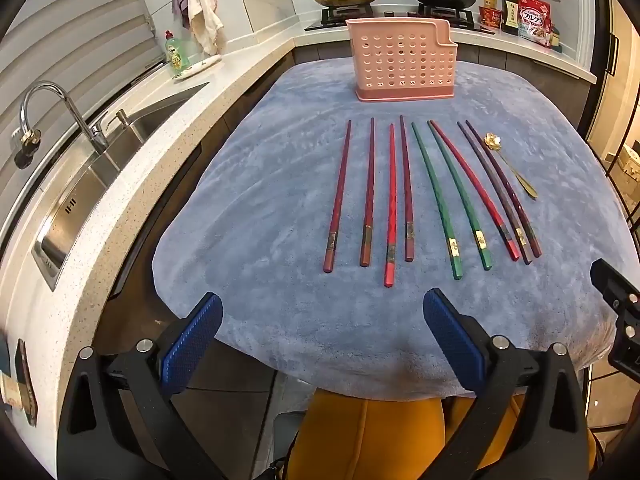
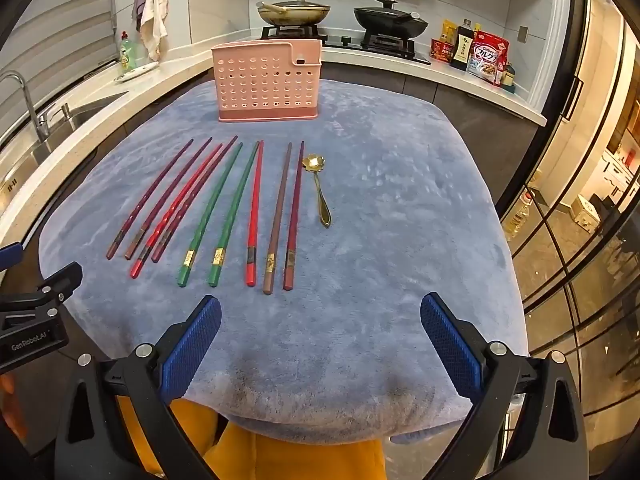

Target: Organize utensils

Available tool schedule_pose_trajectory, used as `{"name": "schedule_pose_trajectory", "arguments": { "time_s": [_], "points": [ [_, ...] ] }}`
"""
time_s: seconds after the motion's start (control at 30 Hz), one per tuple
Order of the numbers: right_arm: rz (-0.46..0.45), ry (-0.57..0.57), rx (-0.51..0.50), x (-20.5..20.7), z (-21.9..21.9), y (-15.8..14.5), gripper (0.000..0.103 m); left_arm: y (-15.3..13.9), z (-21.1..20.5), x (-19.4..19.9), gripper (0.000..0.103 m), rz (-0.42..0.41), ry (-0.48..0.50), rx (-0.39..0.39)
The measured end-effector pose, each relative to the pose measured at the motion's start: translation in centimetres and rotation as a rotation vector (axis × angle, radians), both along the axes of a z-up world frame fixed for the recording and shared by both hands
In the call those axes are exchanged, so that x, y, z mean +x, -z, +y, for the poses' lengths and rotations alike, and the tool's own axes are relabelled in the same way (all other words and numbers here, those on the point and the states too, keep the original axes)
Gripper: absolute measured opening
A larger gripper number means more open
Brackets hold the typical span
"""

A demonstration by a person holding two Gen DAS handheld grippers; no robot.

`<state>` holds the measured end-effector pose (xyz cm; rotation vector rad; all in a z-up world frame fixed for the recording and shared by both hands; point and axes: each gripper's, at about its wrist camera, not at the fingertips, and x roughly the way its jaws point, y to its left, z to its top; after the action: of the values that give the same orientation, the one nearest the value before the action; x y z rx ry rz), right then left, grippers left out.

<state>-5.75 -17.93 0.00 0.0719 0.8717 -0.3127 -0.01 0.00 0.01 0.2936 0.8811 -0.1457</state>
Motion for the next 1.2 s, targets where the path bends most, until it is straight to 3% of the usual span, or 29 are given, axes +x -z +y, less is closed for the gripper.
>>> {"name": "schedule_pose_trajectory", "arguments": {
  "time_s": [1.2],
  "points": [
    [-0.01, -0.021, 0.006, 0.4, 1.0, -0.7, 0.096, -0.4, 0.2, 0.1, 0.096, 0.003, -0.011, -0.007]
  ]
}}
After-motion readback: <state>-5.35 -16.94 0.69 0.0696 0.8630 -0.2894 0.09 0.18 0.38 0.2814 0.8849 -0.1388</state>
